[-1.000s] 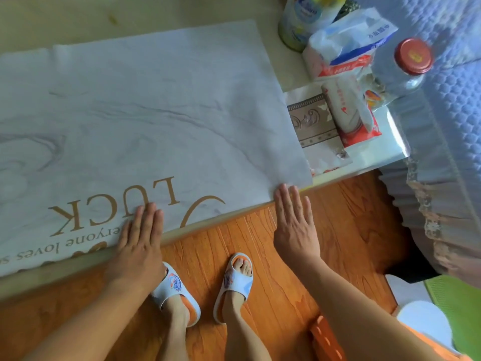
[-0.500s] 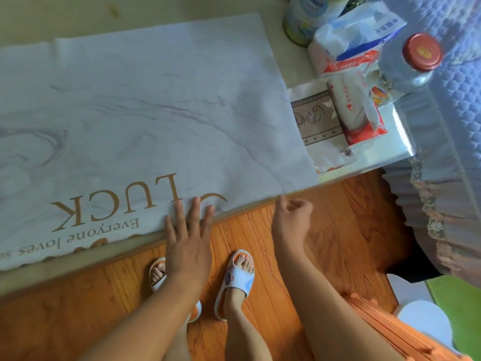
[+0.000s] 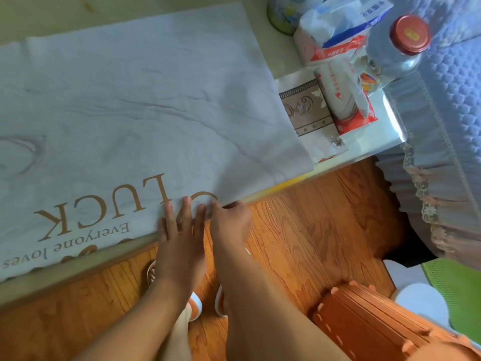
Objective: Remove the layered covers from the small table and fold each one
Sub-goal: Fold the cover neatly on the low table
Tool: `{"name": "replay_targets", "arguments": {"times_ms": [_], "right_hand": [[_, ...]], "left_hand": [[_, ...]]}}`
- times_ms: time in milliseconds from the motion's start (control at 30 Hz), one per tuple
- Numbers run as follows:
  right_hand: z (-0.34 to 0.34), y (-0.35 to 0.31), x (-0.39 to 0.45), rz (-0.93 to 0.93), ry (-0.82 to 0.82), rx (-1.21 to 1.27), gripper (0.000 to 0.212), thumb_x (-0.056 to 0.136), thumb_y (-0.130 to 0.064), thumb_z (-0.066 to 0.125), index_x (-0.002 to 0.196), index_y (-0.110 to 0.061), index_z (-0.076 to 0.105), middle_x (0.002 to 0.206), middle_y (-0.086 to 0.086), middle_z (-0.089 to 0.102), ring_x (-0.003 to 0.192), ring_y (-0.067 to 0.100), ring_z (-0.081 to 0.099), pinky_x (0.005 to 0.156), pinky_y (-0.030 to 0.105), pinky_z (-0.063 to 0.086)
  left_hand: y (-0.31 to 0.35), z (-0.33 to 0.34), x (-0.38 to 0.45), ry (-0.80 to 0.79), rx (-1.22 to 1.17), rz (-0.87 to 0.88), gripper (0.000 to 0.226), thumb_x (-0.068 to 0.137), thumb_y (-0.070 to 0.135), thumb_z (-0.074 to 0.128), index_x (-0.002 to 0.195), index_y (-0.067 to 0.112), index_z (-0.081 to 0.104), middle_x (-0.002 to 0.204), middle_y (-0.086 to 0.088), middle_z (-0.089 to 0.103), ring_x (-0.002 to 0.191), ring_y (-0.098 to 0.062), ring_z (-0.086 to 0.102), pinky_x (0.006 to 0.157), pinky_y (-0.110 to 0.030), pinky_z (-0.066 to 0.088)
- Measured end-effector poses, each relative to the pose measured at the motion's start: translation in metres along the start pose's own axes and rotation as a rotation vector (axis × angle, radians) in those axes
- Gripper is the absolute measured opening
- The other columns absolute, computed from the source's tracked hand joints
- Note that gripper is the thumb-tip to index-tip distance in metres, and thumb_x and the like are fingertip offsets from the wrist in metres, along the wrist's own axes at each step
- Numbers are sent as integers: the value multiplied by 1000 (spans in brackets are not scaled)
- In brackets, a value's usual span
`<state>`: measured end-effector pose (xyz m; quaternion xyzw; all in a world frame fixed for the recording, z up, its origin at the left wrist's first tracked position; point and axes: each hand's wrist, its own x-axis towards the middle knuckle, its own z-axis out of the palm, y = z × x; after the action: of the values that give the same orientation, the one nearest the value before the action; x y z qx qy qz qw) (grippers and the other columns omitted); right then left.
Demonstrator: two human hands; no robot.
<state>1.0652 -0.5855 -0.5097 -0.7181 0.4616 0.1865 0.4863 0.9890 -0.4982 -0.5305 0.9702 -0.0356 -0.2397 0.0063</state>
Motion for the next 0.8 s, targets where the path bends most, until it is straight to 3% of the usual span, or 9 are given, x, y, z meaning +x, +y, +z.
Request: {"name": "replay_targets", "arguments": {"times_ms": [100, 200, 300, 367, 433, 500, 800], "right_hand": [[9, -1, -10, -94, 32, 39, 5, 84, -24, 64, 89, -21, 64, 83, -8, 70, 83, 18, 66, 80, 33, 54], [15, 5, -7, -40, -34, 246, 9, 84, -18, 64, 88, -24, 58, 81, -5, 69, 80, 18, 68, 81, 40, 57], [4, 11, 12, 78, -105, 419, 5, 80, -21, 71, 82, -24, 68, 80, 3, 75, 80, 25, 74, 80, 51, 60], [-18, 3, 31, 151, -55, 516, 12, 87, -13, 72, 76, -13, 68, 83, 10, 75, 81, 29, 74, 78, 48, 62], [-45, -8, 52, 185, -13, 611, 13, 90, -6, 71, 79, -4, 64, 92, 18, 72, 81, 27, 71, 70, 36, 63], [-69, -17, 65, 187, -2, 661, 12, 91, -5, 70, 83, -3, 62, 97, 20, 71, 84, 27, 73, 66, 32, 62], [-128, -53, 86, 195, 85, 686, 22, 88, -3, 74, 106, -2, 62, 100, 17, 73, 82, 27, 76, 75, 39, 63]], "left_hand": [[-8, 2, 4, 27, -43, 55, 92, 95, 38, 57, 161, 4, 2, 166, -29, 1, 149, -58, -5, 116, -69, 20], [-15, 11, 7, -35, 25, 114, 82, 102, 38, 34, 158, 4, -15, 166, -26, -13, 149, -56, -14, 117, -69, 13], [-11, 5, 7, -26, -2, 24, 81, 100, 31, 36, 158, 0, -10, 165, -30, -6, 148, -59, -9, 116, -68, 21], [-8, 1, 6, -54, 41, 34, 85, 100, 29, 38, 155, -2, -20, 163, -32, -16, 147, -60, -13, 117, -68, 22], [-8, 4, 4, -75, 90, 57, 86, 101, 27, 35, 151, -4, -28, 160, -32, -25, 145, -61, -17, 118, -68, 19], [-8, 2, 5, -67, 100, 41, 85, 101, 24, 36, 151, -4, -27, 160, -33, -25, 144, -62, -19, 119, -68, 19], [-11, -1, 6, -25, 60, 44, 85, 96, 23, 46, 159, 3, -8, 163, -31, -13, 146, -61, -10, 116, -65, 25]]}}
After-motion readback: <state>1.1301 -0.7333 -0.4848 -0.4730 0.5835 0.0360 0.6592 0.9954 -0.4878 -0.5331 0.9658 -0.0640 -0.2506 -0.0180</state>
